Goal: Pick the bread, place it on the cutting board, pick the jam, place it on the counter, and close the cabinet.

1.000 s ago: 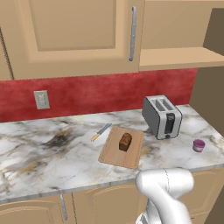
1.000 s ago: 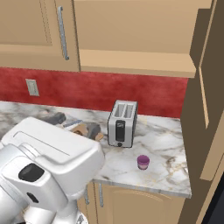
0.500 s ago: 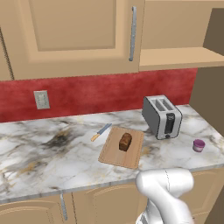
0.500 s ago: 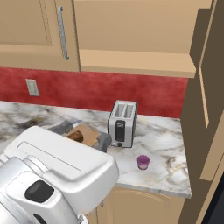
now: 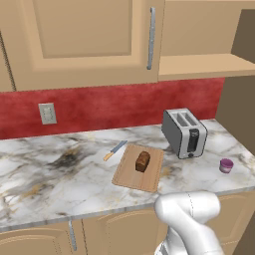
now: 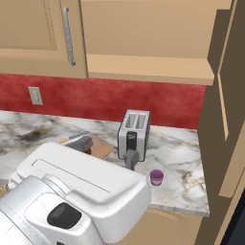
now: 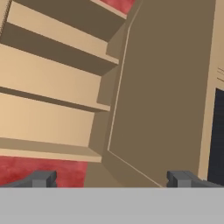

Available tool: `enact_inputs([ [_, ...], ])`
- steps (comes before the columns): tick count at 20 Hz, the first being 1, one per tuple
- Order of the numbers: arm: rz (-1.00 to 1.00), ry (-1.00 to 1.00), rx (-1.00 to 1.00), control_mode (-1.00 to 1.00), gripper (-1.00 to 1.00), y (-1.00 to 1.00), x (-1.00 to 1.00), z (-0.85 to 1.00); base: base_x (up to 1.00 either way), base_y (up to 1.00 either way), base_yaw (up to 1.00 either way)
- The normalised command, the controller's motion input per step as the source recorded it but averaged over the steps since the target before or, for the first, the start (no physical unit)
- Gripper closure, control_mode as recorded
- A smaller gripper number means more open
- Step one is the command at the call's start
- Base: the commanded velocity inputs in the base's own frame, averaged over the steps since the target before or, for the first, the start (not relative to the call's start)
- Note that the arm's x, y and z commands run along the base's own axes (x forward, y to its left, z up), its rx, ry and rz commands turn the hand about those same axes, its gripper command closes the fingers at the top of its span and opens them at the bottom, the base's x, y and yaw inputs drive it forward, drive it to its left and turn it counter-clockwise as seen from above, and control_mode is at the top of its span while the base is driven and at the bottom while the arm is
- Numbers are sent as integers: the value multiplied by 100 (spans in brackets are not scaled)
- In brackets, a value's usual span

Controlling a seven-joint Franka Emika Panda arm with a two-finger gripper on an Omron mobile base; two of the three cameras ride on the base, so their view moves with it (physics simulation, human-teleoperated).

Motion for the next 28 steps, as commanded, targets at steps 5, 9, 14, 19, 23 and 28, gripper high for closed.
enact_inputs([
  [5, 0, 0, 0, -100, -100, -15, 0, 0, 0, 0, 0],
  [9, 0, 0, 0, -100, -100, -14, 0, -5, 0, 0, 0],
  [14, 0, 0, 0, -100, -100, -15, 0, -9, 0, 0, 0],
  [19, 0, 0, 1, -100, -100, -19, 0, -9, 0, 0, 0],
  [23, 0, 0, 0, -100, -100, -17, -3, -7, 0, 0, 0],
  [28, 0, 0, 1, -100, -100, -16, 0, -6, 0, 0, 0],
])
